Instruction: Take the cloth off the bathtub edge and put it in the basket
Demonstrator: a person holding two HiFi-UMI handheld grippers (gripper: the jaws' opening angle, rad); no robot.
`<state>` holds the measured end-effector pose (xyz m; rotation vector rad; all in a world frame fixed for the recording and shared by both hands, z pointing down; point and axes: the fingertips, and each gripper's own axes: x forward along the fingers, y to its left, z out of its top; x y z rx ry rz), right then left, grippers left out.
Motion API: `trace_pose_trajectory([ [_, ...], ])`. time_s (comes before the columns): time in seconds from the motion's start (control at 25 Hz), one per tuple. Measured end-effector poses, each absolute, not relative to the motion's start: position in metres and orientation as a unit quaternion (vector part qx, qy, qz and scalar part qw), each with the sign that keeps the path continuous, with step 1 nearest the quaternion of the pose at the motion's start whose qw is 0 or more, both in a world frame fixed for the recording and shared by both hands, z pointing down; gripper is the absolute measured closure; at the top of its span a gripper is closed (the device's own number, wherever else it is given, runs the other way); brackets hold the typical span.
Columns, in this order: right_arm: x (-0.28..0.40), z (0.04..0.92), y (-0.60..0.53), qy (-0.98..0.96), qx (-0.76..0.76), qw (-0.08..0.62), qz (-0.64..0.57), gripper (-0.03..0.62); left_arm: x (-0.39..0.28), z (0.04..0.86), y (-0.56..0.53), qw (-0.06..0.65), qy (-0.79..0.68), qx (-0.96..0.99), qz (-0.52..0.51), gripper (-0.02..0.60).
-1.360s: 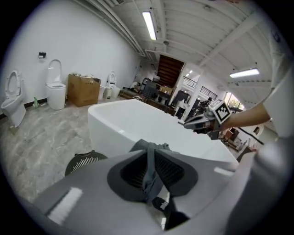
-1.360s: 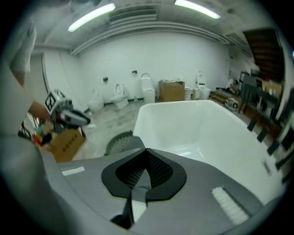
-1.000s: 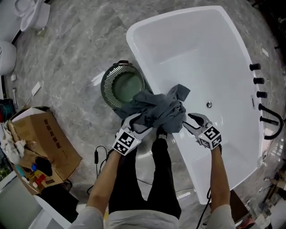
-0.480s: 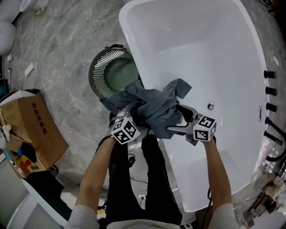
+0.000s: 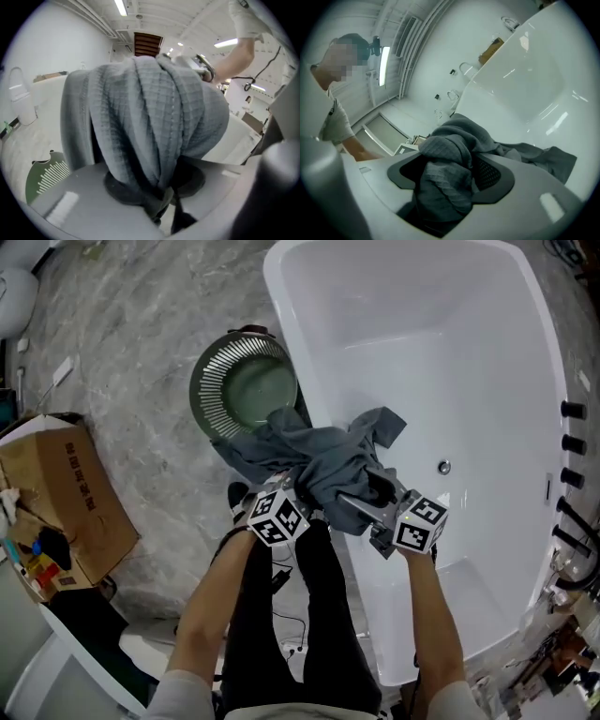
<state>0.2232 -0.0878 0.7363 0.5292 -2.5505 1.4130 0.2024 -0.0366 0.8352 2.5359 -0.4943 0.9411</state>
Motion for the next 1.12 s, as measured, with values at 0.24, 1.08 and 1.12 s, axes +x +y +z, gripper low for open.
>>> trace_pose_trajectory([
  [0.24, 0.219, 0.682, -0.089, -0.867, 0.269, 0.069, 0.413, 0.465, 0.177, 0.778, -0.058, 0.200, -0.264, 0.908, 0.258, 0.426],
  [1.08, -0.086, 0.536, -0.106, -0.899, 0.217, -0.086, 0.370, 0.468, -0.114, 0.606, -0.111, 0.143, -0.420, 0.882, 0.160, 0.425],
  [1.12, -0.099, 0.534, -0.106, -0.900, 0.210, -0.087, 0.373, 0.468, -0.127, 0.604, -0.110, 0.143, -0.429, 0.878, 0.159, 0.425],
])
